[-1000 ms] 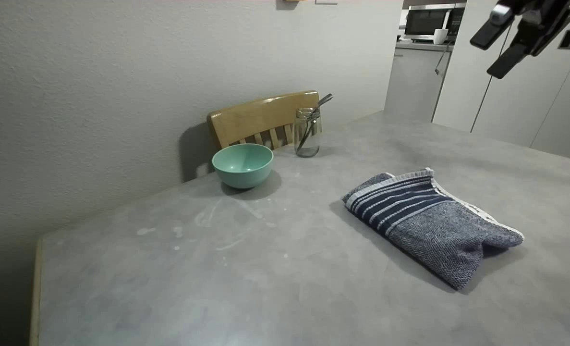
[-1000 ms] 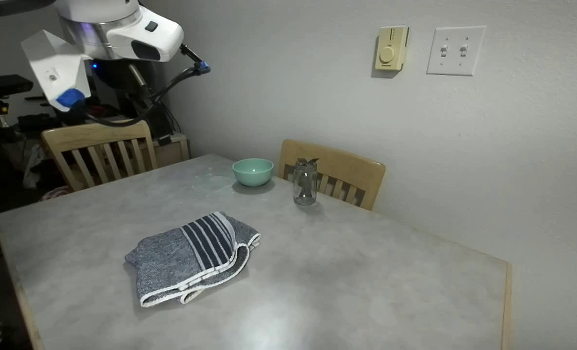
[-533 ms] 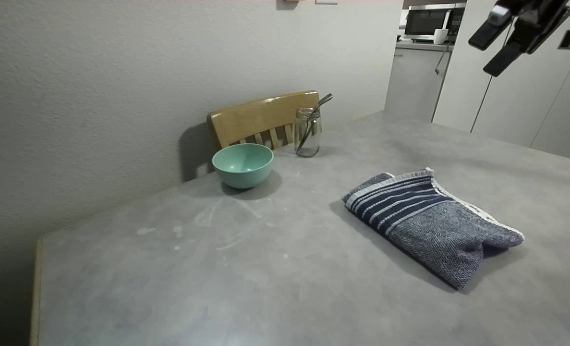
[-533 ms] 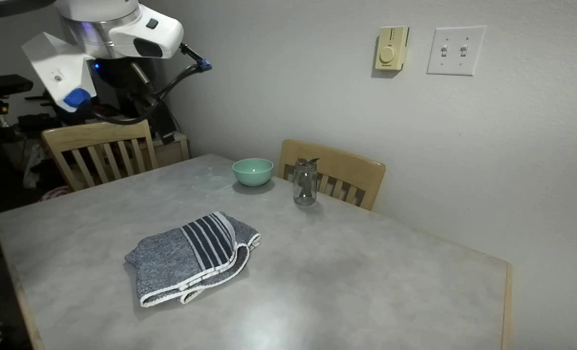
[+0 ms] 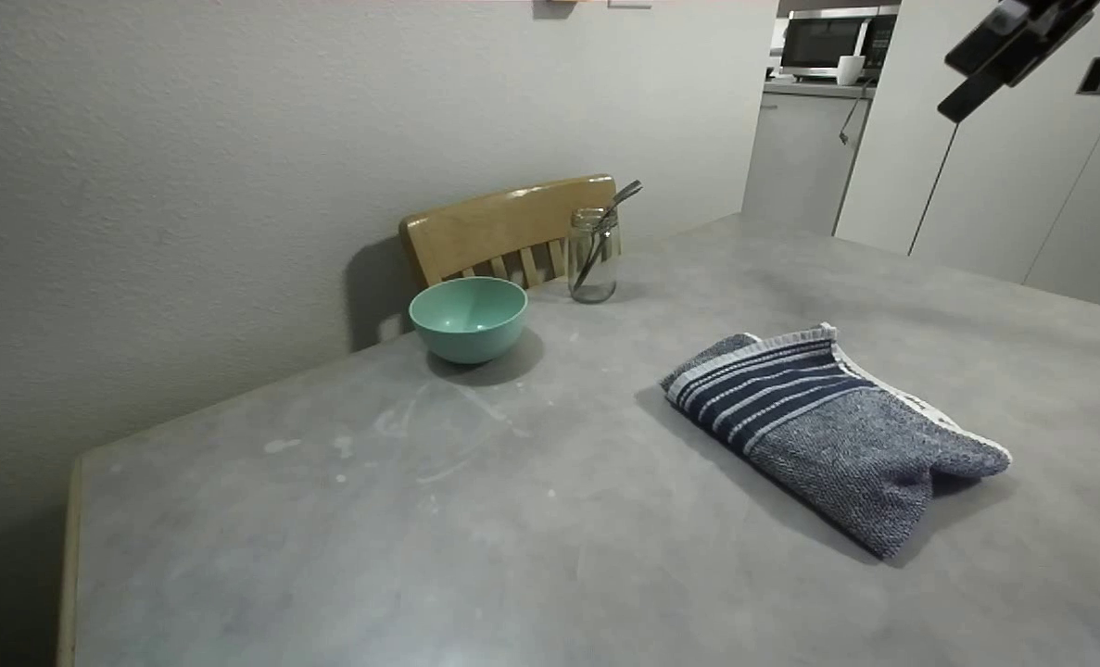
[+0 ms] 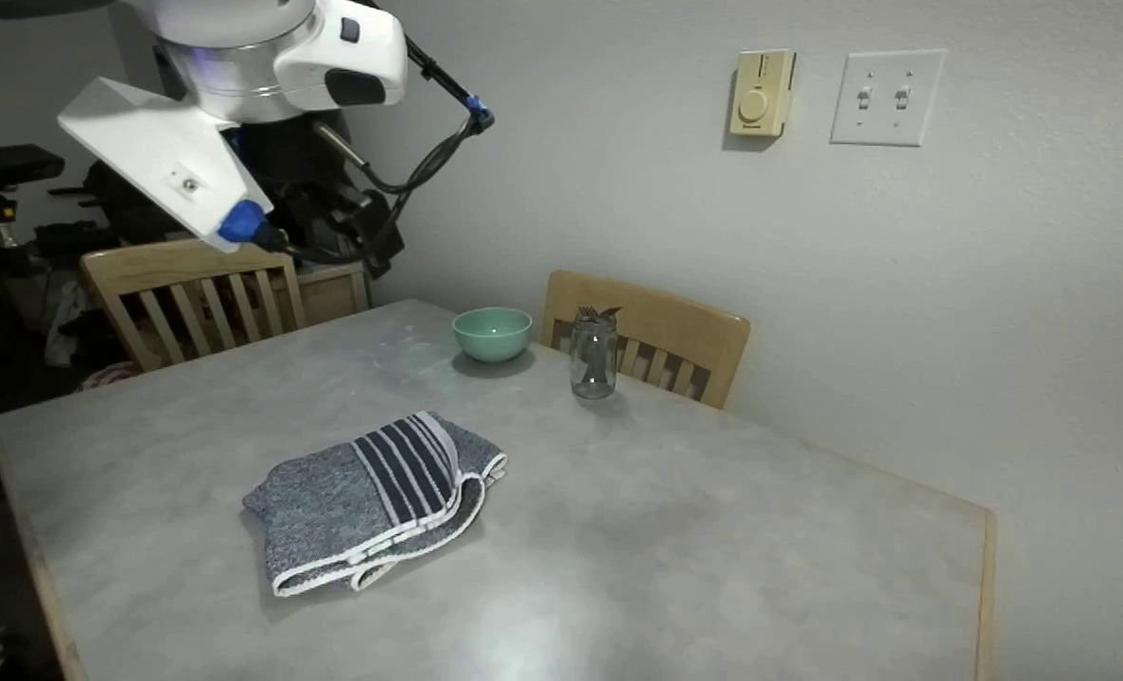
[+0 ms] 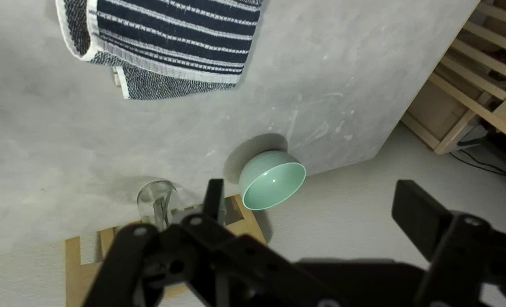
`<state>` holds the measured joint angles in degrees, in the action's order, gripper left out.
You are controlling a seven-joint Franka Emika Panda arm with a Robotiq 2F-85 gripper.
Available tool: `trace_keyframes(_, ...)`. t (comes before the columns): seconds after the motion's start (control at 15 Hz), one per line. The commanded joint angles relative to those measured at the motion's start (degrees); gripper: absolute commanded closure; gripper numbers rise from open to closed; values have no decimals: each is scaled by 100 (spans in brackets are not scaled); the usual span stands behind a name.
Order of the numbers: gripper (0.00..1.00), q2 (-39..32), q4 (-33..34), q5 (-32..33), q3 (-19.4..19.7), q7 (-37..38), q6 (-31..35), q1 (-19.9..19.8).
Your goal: Unfold the towel once, fold the towel once, flip it over, unfold the towel once
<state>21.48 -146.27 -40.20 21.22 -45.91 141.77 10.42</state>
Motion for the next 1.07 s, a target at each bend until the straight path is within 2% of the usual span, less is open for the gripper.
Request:
trace_keyframes(0.0,0,-478,439,-310,37,-545,-376,-234)
trace_keyframes(0.2,0,-939,628,-716,-19,-810,-491,-298)
trace_keyframes(0.53,0,-1704,915,-1346,-405,-1030,-684,-632)
trace_keyframes(0.6,0,-1343,649,-1154,-596,-841,-500,-750)
trace_keyframes(1.0,0,-1509,729,-1067,-859,-964,-528,-907)
